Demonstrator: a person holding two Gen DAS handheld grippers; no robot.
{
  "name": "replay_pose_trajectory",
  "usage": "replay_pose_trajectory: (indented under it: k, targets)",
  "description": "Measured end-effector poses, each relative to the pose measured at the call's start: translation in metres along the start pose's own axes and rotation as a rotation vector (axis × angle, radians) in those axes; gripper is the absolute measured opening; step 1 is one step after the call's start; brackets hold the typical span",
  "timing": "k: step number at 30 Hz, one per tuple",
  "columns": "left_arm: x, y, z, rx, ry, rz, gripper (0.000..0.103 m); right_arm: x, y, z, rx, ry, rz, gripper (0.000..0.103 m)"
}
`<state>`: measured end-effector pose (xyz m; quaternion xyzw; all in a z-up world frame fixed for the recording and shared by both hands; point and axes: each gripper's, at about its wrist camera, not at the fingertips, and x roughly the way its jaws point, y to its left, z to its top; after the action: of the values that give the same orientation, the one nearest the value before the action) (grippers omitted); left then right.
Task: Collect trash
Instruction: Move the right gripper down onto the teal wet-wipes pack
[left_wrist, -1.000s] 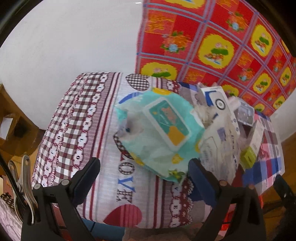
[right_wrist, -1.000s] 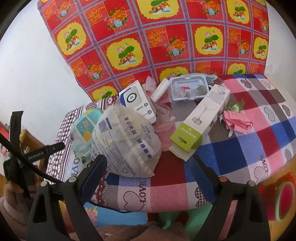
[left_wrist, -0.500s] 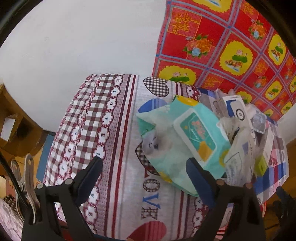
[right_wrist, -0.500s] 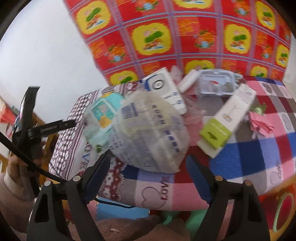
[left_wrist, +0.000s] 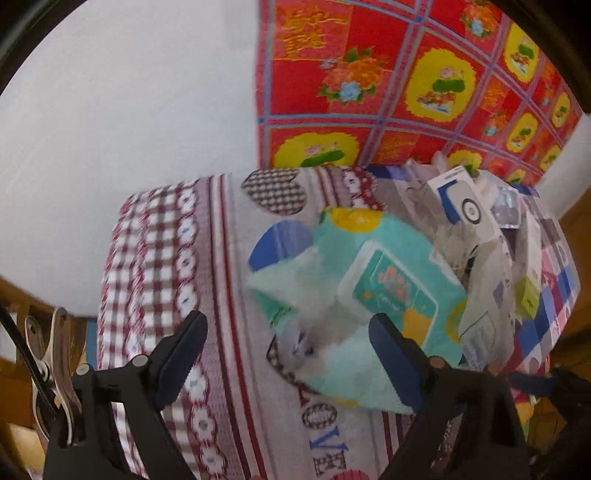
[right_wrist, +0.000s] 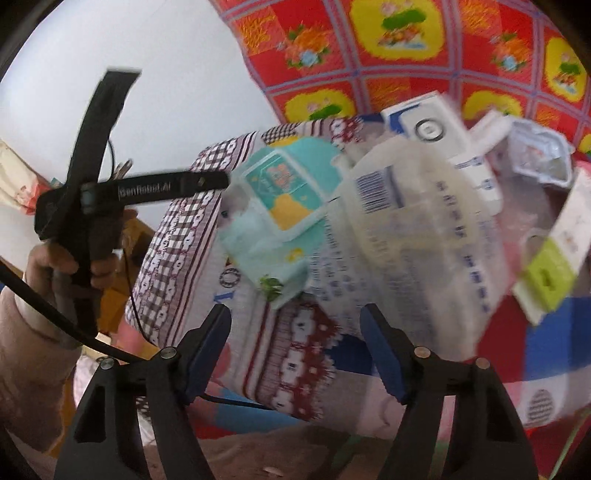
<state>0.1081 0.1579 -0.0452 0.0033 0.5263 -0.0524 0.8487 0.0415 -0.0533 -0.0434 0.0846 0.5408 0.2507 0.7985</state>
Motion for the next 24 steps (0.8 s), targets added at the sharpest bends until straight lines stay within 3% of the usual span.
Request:
replay_pose_trajectory:
  k: [3, 8, 17, 24]
  targets:
    - [0.007, -0.006, 0.009, 0.062, -0.010, -0.028, 0.093, 0.015, 0.006, 0.002, 0.001, 0.025, 0.006, 0.075]
    - [0.025, -0.017, 0.016, 0.151, -0.003, 0.014, 0.082, 0.038, 0.003, 0.010, 0.093, 0.028, 0.028, 0.075]
    - [0.040, -0.011, 0.031, 0.111, -0.007, -0.041, 0.082, 0.040, -0.028, 0.018, 0.206, -0.010, -0.079, 0.075]
    - [0.054, -0.022, 0.019, 0.179, 0.017, -0.130, 0.083, 0.030, -0.045, 0.018, 0.216, -0.033, -0.129, 0.075]
